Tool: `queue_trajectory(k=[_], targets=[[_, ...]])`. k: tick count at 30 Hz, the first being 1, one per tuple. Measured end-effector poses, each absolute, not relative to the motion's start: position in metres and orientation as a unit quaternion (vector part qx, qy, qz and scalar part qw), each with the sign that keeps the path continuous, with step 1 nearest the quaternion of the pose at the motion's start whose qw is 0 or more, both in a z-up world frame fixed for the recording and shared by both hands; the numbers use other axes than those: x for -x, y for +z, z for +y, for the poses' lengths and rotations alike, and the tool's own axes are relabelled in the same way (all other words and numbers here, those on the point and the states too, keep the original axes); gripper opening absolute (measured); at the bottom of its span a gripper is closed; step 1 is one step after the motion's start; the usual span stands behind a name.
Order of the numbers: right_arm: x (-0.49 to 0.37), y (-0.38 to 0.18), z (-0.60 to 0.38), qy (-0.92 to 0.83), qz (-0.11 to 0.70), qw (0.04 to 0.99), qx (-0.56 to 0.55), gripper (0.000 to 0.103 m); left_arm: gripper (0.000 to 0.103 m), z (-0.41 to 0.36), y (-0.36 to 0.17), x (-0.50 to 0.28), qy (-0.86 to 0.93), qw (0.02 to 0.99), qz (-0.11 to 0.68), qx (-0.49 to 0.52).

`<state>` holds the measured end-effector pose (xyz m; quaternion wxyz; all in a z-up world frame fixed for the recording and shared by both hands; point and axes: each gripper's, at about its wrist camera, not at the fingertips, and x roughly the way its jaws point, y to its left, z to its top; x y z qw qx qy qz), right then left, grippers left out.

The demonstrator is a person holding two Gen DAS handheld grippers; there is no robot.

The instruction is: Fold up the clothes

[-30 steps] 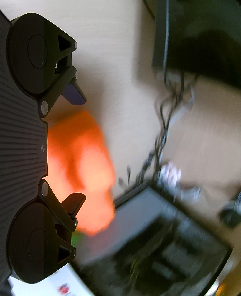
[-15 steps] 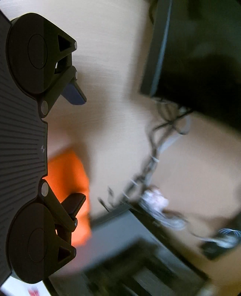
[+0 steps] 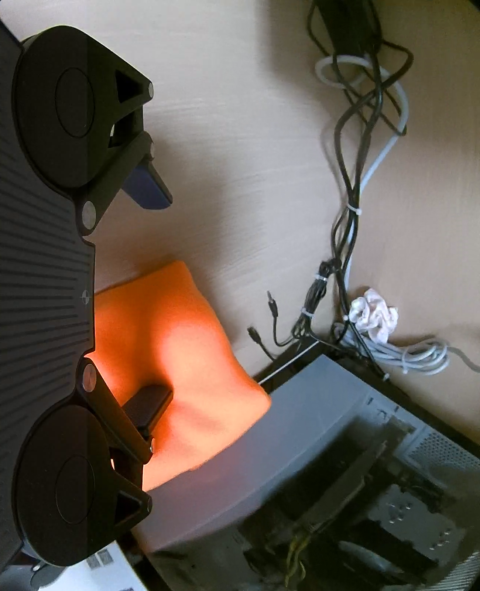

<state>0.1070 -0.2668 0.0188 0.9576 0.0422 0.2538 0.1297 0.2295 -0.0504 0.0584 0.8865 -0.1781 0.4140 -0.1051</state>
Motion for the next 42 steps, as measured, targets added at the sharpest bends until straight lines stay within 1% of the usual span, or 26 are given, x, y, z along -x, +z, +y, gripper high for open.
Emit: queue_trajectory(k=[1,2,3,5,7,9,12,14,16,18,20,23,24,26,30,32,34,35,36,39,40,42], targets=[[-0.115,0.016,-0.262,0.141,0.262,0.953,-0.050,0.071,0.103,-0.050,0.057,-0.228,-0.102,0.887,0.415,0.177],[-0.124,0.012,-0.257,0.153,0.270,0.949,-0.058,0.056,0.103,-0.044,0.058,-0.223,-0.096,0.886,0.415,0.182],[-0.131,0.011,-0.252,0.166,0.277,0.944,-0.064,0.044,0.103,-0.038,0.059,-0.218,-0.090,0.886,0.415,0.187],[-0.134,0.014,-0.232,0.200,0.281,0.937,-0.057,0.036,0.103,-0.015,0.062,-0.201,-0.067,0.889,0.411,0.193],[-0.133,0.019,-0.208,0.246,0.288,0.924,-0.055,0.035,0.103,0.008,0.066,-0.184,-0.044,0.891,0.405,0.200],[-0.129,0.024,-0.189,0.304,0.307,0.898,-0.088,0.031,0.103,0.041,0.068,-0.160,-0.028,0.891,0.392,0.227],[-0.128,0.034,-0.189,0.367,0.321,0.853,-0.186,0.030,0.103,0.087,0.076,-0.118,-0.023,0.888,0.353,0.293],[-0.126,0.042,-0.204,0.376,0.312,0.835,-0.252,0.030,0.103,0.107,0.083,-0.096,-0.028,0.888,0.318,0.331],[-0.125,0.043,-0.231,0.339,0.294,0.838,-0.310,0.030,0.103,0.110,0.096,-0.087,-0.030,0.897,0.290,0.332],[-0.123,0.040,-0.257,0.277,0.273,0.854,-0.345,0.030,0.103,0.103,0.106,-0.087,-0.028,0.904,0.286,0.317],[-0.117,0.035,-0.281,0.176,0.255,0.890,-0.335,0.031,0.103,0.089,0.111,-0.092,-0.038,0.906,0.292,0.304],[-0.107,0.027,-0.298,0.059,0.257,0.922,-0.282,0.032,0.103,0.059,0.109,-0.103,-0.062,0.906,0.313,0.279],[-0.104,0.024,-0.303,0.031,0.262,0.927,-0.266,0.036,0.103,0.048,0.106,-0.108,-0.069,0.905,0.322,0.269],[-0.096,0.023,-0.309,0.003,0.259,0.936,-0.240,0.040,0.103,0.024,0.104,-0.122,-0.080,0.905,0.339,0.245],[-0.077,0.027,-0.317,-0.022,0.247,0.947,-0.206,0.040,0.103,-0.016,0.097,-0.137,-0.115,0.900,0.366,0.206],[-0.084,0.024,-0.324,-0.035,0.251,0.945,-0.205,0.041,0.103,-0.028,0.094,-0.141,-0.134,0.896,0.374,0.199],[-0.087,0.024,-0.323,-0.017,0.257,0.945,-0.200,0.039,0.103,-0.030,0.091,-0.140,-0.139,0.894,0.377,0.199],[-0.088,0.026,-0.319,0.000,0.257,0.947,-0.194,0.034,0.103,-0.031,0.090,-0.140,-0.141,0.893,0.379,0.199],[-0.086,0.033,-0.308,0.029,0.253,0.950,-0.180,0.031,0.103,-0.032,0.089,-0.139,-0.143,0.892,0.380,0.200],[-0.080,0.051,-0.270,0.126,0.249,0.950,-0.143,0.028,0.103,-0.010,0.090,-0.131,-0.113,0.896,0.371,0.218],[-0.079,0.055,-0.262,0.158,0.251,0.944,-0.147,0.026,0.103,0.001,0.092,-0.128,-0.099,0.897,0.366,0.225],[-0.081,0.062,-0.261,0.222,0.261,0.916,-0.208,0.025,0.103,0.024,0.094,-0.118,-0.070,0.900,0.355,0.242]])
